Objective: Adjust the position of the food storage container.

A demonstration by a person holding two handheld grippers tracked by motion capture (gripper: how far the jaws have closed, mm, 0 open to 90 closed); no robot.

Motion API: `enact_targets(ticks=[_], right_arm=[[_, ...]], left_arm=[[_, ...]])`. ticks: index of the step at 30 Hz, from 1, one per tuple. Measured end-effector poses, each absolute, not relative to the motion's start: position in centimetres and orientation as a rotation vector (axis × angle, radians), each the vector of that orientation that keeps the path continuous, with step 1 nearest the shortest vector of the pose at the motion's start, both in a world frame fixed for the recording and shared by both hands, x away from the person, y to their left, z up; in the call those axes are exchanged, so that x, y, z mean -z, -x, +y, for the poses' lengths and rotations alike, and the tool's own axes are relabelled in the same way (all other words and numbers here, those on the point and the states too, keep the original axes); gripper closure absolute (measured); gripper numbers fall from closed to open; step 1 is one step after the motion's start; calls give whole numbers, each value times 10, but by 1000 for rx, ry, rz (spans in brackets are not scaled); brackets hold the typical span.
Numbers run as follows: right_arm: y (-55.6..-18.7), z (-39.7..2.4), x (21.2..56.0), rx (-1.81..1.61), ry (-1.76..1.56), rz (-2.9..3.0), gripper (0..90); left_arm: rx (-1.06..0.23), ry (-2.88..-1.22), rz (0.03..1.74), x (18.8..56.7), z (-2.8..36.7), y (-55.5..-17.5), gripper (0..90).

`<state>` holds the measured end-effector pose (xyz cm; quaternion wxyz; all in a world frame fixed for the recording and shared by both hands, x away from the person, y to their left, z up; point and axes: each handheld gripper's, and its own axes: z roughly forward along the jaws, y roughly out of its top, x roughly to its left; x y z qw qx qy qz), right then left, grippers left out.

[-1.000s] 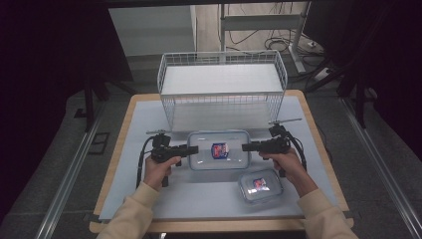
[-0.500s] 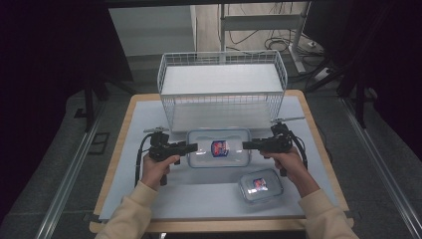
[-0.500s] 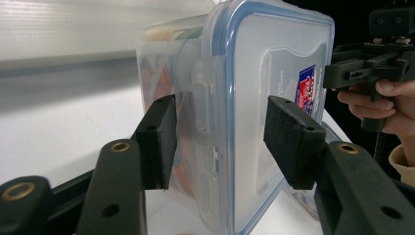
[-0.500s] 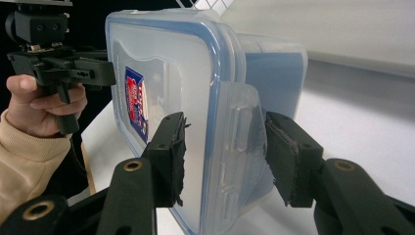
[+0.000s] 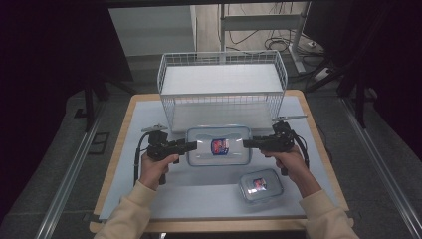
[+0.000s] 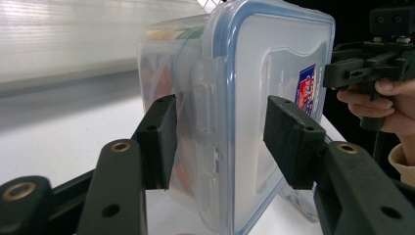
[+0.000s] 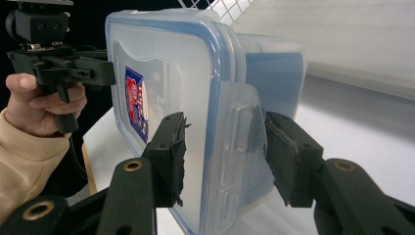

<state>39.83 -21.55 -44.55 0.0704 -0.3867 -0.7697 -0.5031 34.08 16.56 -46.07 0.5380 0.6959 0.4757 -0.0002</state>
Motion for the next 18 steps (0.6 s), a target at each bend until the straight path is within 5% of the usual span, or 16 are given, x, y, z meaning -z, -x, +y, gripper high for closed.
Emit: enact_targets(ticks=[18], right_arm=[[-398,-218,436,1544,1154,-2338,514]], left_arm=[[-12,-1668,1104,450,164,-345,480]])
